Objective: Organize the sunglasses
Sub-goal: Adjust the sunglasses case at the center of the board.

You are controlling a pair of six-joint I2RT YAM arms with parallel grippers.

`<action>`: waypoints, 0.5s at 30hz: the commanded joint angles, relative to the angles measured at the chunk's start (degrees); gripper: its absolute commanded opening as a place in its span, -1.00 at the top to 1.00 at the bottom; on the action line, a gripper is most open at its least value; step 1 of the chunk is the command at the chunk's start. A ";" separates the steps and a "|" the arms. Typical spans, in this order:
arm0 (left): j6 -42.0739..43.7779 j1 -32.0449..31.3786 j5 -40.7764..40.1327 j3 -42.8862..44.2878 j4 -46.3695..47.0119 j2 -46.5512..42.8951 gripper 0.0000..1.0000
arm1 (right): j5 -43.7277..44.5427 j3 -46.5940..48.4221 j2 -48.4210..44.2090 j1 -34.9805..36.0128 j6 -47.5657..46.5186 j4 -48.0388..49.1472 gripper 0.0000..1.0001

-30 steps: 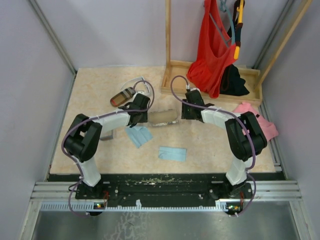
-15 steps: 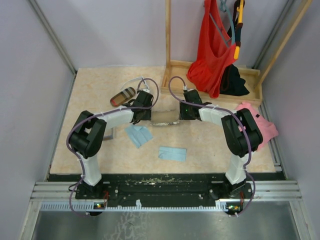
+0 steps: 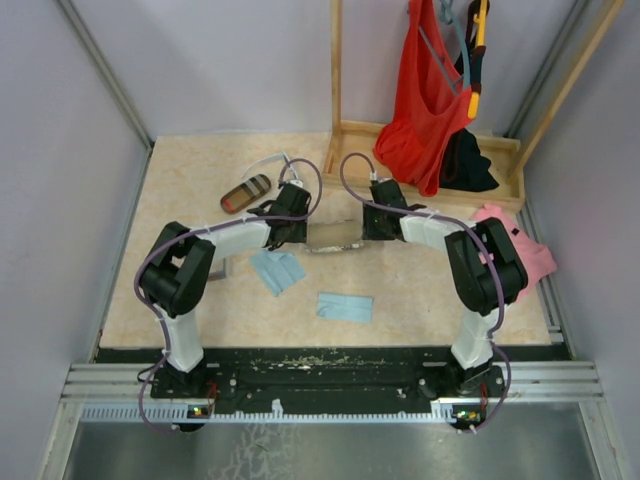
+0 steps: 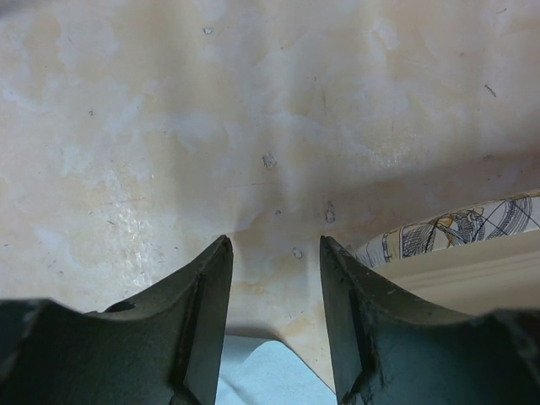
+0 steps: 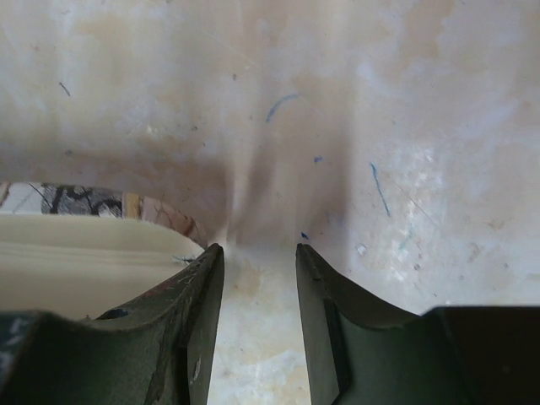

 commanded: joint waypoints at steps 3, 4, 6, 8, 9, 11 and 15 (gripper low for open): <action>-0.92 -0.45 -2.86 0.21 -0.90 -2.73 -0.09 | 5.65 -2.53 -8.76 -0.90 -0.91 0.04 0.17; -1.08 -0.44 -3.38 -0.10 -1.13 -3.61 -0.10 | 6.78 -3.30 -10.36 -1.12 -0.91 -0.03 0.17; -1.64 -0.35 -4.30 -1.52 -1.27 -6.11 -0.13 | 8.59 -5.12 -14.33 -1.43 -0.69 -0.32 0.15; -2.17 -0.35 -4.45 -3.55 -1.26 -9.31 -0.14 | 9.28 -7.60 -18.11 -1.63 -0.08 -0.69 0.14; -2.31 -0.47 -3.91 -4.86 -1.11 -10.92 -0.14 | 8.95 -8.84 -19.98 -1.66 0.31 -0.82 0.14; -2.04 -0.71 -0.53 -8.09 0.14 -14.59 -0.14 | 7.05 -11.85 -23.57 -1.64 1.19 -0.96 0.13; -1.29 -5.96 3.77 -14.91 2.29 -21.45 -0.15 | 3.56 -18.11 -30.23 -0.17 2.95 -3.03 0.04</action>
